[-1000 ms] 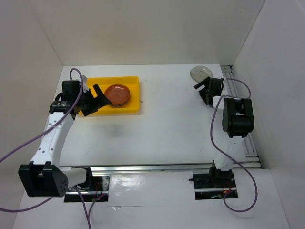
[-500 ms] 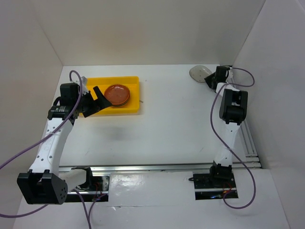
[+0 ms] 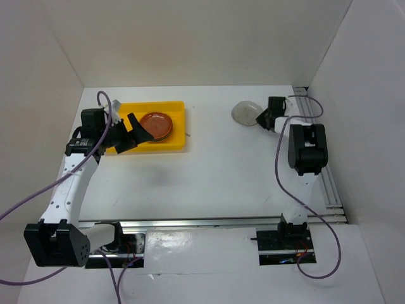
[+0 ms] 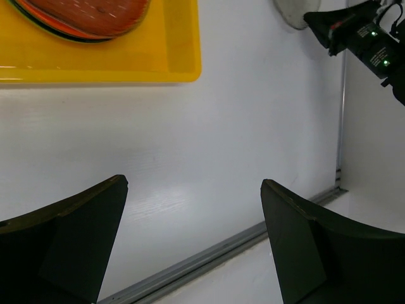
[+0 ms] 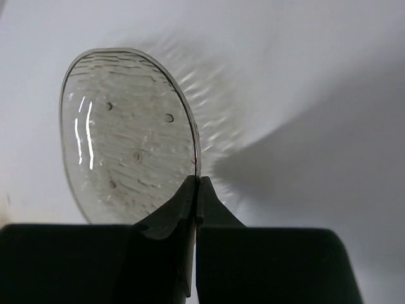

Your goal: Place the plates into the plastic bin on the countertop

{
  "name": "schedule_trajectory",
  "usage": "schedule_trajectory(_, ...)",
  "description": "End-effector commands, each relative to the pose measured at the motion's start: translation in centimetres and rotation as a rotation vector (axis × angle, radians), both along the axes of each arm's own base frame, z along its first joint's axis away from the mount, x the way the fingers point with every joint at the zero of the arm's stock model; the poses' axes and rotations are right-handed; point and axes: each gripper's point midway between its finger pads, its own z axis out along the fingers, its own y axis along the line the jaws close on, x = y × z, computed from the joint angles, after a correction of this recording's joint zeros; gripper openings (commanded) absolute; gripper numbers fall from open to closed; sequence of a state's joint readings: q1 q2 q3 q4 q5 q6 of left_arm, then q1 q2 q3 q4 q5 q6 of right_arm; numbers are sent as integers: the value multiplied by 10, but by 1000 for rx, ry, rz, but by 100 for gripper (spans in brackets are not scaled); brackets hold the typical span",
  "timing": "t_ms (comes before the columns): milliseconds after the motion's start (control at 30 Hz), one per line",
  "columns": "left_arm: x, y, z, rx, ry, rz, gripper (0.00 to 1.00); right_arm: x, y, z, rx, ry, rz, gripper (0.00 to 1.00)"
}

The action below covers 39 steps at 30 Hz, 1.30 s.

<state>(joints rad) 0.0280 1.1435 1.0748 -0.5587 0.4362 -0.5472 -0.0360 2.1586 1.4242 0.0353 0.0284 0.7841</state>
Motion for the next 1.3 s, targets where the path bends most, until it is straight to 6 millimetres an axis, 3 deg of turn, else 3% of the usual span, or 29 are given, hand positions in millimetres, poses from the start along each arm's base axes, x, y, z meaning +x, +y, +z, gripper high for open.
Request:
schedule_trajectory(0, -1, -29, 5, -108, -47, -186, 100, -46, 68, 69, -245, -104, 165, 0)
schedule_trajectory(33, -1, -31, 0, -126, -29, -193, 100, -59, 82, 82, -286, -147, 217, 0)
schedule_trajectory(67, -2, -32, 0, -132, -29, -200, 100, -78, 111, 128, -277, -268, 269, 0)
schedule_trajectory(100, -2, -33, -1, -138, -32, -207, 100, -101, 123, 120, -257, -288, 316, 0)
schedule_trajectory(133, -1, -33, 0, -137, -41, -208, 100, -114, 133, 127, -231, -319, 343, 0)
schedule_trajectory(167, -1, -33, 0, -137, -41, -208, 100, -138, 149, 143, -198, -361, 391, 0)
schedule_trajectory(200, -1, -33, 0, -137, -41, -208, 100, -145, 159, 160, -186, -405, 412, 0)
schedule_trajectory(233, 0, -33, -1, -142, -38, -203, 100, -162, 165, 151, -182, -391, 428, 0)
schedule_trajectory(300, 1, -35, -2, -157, -30, -207, 100, -189, 192, 170, -142, -449, 504, 0)
schedule_trajectory(367, 0, -36, -8, -165, -12, -213, 98, -211, 217, 172, -97, -459, 563, 0)
schedule_trajectory(467, 3, -38, -5, -184, -26, -213, 97, -230, 241, 174, -80, -462, 621, 0)
schedule_trajectory(500, 1, -39, -5, -189, -36, -221, 96, -240, 257, 170, -84, -451, 657, 0)
schedule_trajectory(633, 1, -41, -5, -201, -40, -227, 90, -251, 286, 178, -71, -472, 695, 0)
schedule_trajectory(700, 4, -38, -7, -186, -40, -207, 88, -254, 301, 192, -38, -508, 712, 0)
schedule_trajectory(733, 5, -38, -10, -187, -31, -206, 87, -259, 313, 186, -39, -494, 741, 0)
schedule_trajectory(833, 6, -35, -19, -173, 3, -181, 80, -265, 339, 203, 2, -524, 782, 0)
schedule_trajectory(900, 7, -35, -22, -174, 12, -180, 69, -264, 352, 207, 5, -530, 792, 0)
schedule_trajectory(967, 7, -35, -22, -174, 12, -180, 68, -262, 360, 204, 10, -518, 789, 0)
schedule_trajectory(1000, 9, -32, -23, -161, 12, -165, 63, -261, 361, 210, 25, -526, 783, 0)
schedule_trajectory(1133, 7, -33, -26, -136, 34, -150, 21, -259, 363, 207, 37, -519, 765, 0)
schedule_trajectory(1167, 4, -33, -28, -138, 50, -149, 3, -261, 364, 207, 35, -520, 765, 0)
schedule_trajectory(1233, 13, -27, -33, -110, 69, -114, 0, -263, 363, 211, 30, -525, 754, 9)
schedule_trajectory(1267, 12, -24, -37, -97, 81, -99, 0, -262, 360, 208, 10, -521, 746, 24)
